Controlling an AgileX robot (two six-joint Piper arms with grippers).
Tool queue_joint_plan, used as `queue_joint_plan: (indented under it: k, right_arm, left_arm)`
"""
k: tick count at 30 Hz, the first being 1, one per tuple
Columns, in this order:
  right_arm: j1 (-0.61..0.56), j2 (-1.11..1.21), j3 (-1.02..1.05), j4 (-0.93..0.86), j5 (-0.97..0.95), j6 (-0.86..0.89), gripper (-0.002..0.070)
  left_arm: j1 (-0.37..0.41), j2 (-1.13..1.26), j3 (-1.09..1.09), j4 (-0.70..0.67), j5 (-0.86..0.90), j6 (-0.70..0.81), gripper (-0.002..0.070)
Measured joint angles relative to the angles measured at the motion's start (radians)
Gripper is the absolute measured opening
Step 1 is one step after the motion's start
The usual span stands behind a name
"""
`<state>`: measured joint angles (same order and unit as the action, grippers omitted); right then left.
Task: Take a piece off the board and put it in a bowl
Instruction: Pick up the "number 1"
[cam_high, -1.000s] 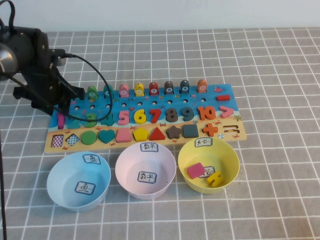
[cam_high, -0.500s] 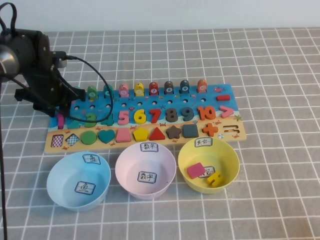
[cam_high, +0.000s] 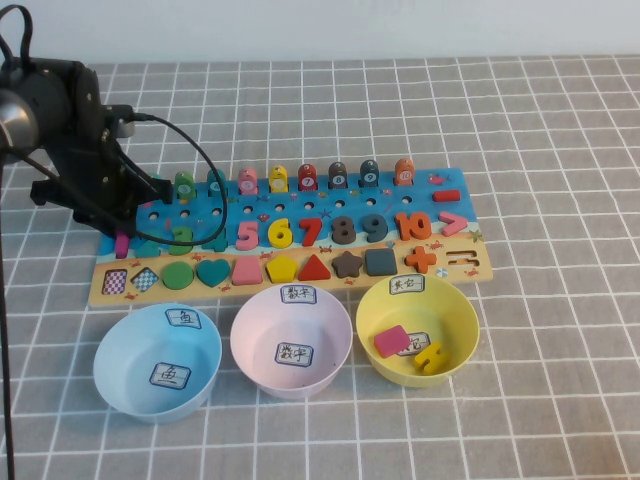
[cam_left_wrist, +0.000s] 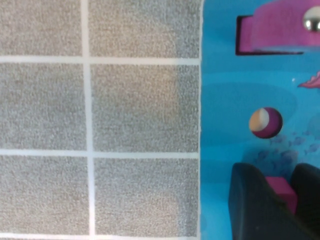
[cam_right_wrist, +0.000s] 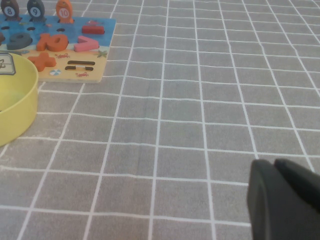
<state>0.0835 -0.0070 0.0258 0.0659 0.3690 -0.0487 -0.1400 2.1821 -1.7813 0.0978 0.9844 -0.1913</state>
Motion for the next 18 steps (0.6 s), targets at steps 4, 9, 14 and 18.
queue_joint_plan:
  k: [4,9,14,18]
  right_arm:
    - [0.000,0.000,0.000,0.000,0.000,0.000,-0.0017]
    - [0.000,0.000,0.000,0.000,0.000,0.000,-0.0017]
    - [0.000,0.000,0.000,0.000,0.000,0.000,-0.0017]
    - [0.000,0.000,0.000,0.000,0.000,0.000,-0.0017]
  left_arm:
    - [0.000,0.000,0.000,0.000,0.007,0.000,0.0127]
    - [0.000,-0.016,0.000,-0.002,0.018,0.000,0.0127]
    - [0.000,-0.046,0.000,-0.002,0.029,0.000,0.0127]
    - [0.000,-0.065,0.000,-0.002,0.056,0.004,0.0127]
